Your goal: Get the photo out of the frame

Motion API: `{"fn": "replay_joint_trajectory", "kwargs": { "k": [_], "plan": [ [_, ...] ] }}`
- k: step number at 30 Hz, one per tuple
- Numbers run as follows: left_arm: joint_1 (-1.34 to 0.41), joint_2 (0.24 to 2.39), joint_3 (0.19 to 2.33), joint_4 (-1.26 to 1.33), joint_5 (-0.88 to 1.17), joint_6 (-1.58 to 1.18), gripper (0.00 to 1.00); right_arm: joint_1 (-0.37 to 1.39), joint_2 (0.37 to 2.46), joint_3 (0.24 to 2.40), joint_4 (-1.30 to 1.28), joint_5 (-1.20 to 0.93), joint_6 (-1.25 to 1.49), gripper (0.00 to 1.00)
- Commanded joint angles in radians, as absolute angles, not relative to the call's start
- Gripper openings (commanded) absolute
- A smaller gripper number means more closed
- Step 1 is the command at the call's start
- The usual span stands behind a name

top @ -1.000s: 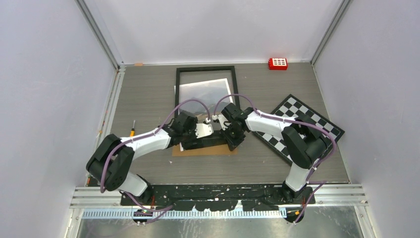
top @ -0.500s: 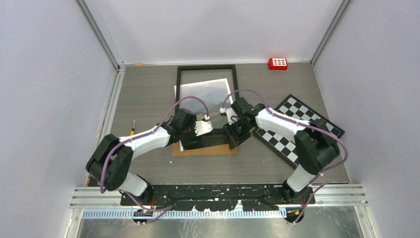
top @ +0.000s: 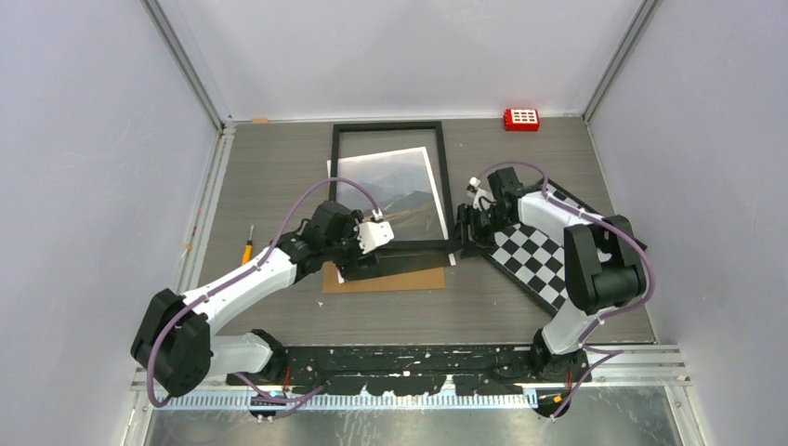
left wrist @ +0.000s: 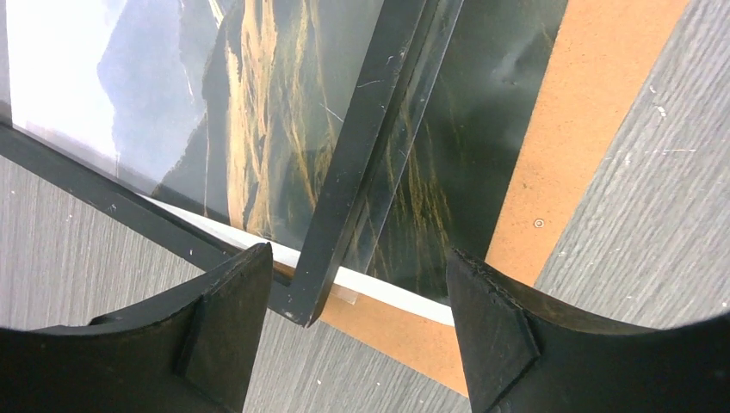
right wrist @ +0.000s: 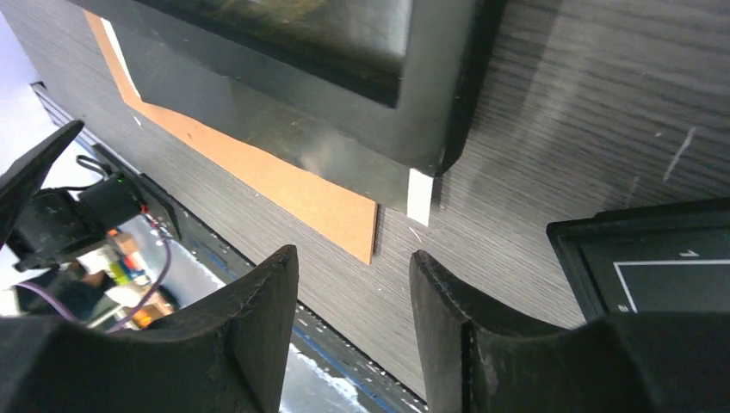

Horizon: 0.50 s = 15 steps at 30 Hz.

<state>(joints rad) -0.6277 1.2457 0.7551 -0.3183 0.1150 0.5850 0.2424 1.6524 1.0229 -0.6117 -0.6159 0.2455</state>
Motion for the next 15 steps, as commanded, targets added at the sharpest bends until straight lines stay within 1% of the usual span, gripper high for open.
{"fn": "replay_joint_trajectory", "kwargs": {
  "k": [1, 6, 7, 15],
  "plan": [
    [-0.621, 1.197, 0.767, -0.357, 0.157, 0.538, 0.75, 0.228, 1.702, 0.987, -0.533, -0.701, 0.329, 0.54],
    [-0.622, 1.17, 0.764, -0.367, 0.152, 0.519, 0.75, 0.227, 1.752, 0.952, -0.468, -0.683, 0.362, 0.53],
    [-0.622, 1.165, 0.764, -0.37, 0.152, 0.514, 0.75, 0.226, 1.757, 0.941, -0.451, -0.672, 0.365, 0.51],
    [-0.621, 1.13, 0.759, -0.382, 0.138, 0.497, 0.75, 0.226, 1.777, 0.855, -0.332, -0.611, 0.396, 0.51]
  ]
}}
